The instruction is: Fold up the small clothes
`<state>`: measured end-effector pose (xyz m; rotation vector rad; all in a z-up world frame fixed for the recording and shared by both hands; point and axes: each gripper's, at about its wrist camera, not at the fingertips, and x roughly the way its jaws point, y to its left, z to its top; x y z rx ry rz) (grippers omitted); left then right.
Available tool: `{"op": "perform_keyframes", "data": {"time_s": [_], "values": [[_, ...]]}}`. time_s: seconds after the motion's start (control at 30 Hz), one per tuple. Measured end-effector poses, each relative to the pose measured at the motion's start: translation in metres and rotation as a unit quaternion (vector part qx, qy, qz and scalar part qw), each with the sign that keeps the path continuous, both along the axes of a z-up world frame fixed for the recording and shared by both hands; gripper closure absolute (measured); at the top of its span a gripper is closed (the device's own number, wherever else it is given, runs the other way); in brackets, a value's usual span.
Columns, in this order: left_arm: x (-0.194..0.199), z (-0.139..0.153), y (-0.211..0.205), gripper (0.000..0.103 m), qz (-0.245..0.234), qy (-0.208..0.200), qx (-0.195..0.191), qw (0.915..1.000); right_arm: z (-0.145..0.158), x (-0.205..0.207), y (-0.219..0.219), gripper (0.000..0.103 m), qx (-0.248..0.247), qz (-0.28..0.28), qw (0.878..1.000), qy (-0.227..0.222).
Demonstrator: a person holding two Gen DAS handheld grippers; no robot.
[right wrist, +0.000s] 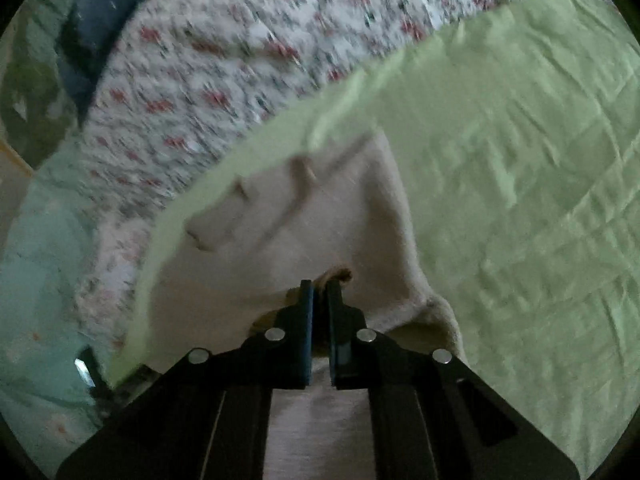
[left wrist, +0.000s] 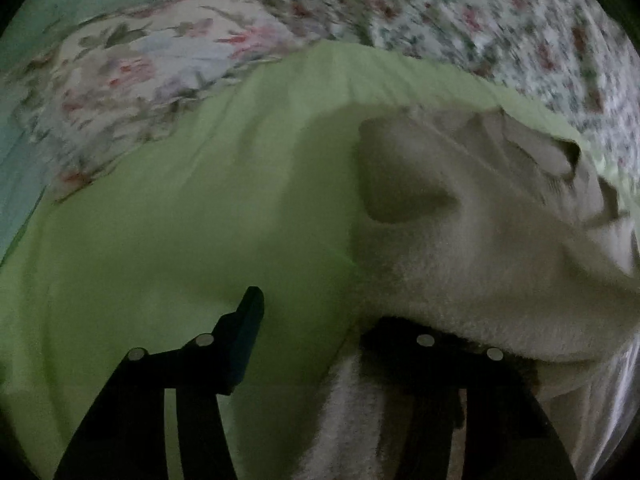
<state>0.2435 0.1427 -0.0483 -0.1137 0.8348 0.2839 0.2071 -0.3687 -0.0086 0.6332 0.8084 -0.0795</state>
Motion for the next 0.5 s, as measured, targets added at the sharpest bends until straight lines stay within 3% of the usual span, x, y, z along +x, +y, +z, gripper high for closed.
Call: {"op": "perform_keyframes", "data": {"time_s": [0.1, 0.17, 0.23, 0.3, 0.33, 0.4, 0.43, 0.5], "values": [[-0.007, -0.007, 0.011, 0.048, 0.009, 0.008, -0.029, 0.9995, -0.015, 0.004, -0.001, 0.098, -0.028, -0.017, 0.999, 0.041], [-0.008, -0.009, 0.01, 0.048, 0.004, 0.007, -0.025, 0.9997, -0.024, 0.008, -0.001, 0.098, -0.06, -0.034, 0.994, 0.081], [-0.012, -0.008, 0.011, 0.047, 0.001, 0.001, -0.026, 0.9997, -0.015, 0.008, 0.007, 0.095, -0.077, -0.036, 0.994, 0.072], [-0.014, -0.01, 0.015, 0.044, 0.006, -0.003, -0.039, 0.9992, 0.003, 0.013, 0.028, 0.091, -0.072, -0.007, 0.997, 0.036], [-0.014, -0.011, 0.016, 0.044, 0.009, -0.005, -0.044, 0.999, 0.012, 0.019, 0.042, 0.084, -0.072, 0.017, 0.997, 0.02], [-0.015, -0.012, 0.016, 0.043, 0.011, -0.008, -0.043, 0.999, 0.025, 0.042, 0.074, 0.027, -0.053, 0.084, 0.995, -0.007], [-0.017, -0.012, 0.016, 0.043, 0.011, -0.011, -0.045, 0.9989, 0.027, 0.057, 0.092, 0.021, -0.038, 0.122, 0.992, -0.014], [-0.015, -0.013, 0.019, 0.043, 0.013, -0.016, -0.053, 0.9984, 0.027, 0.091, 0.135, 0.02, -0.015, 0.201, 0.979, -0.025]]}}
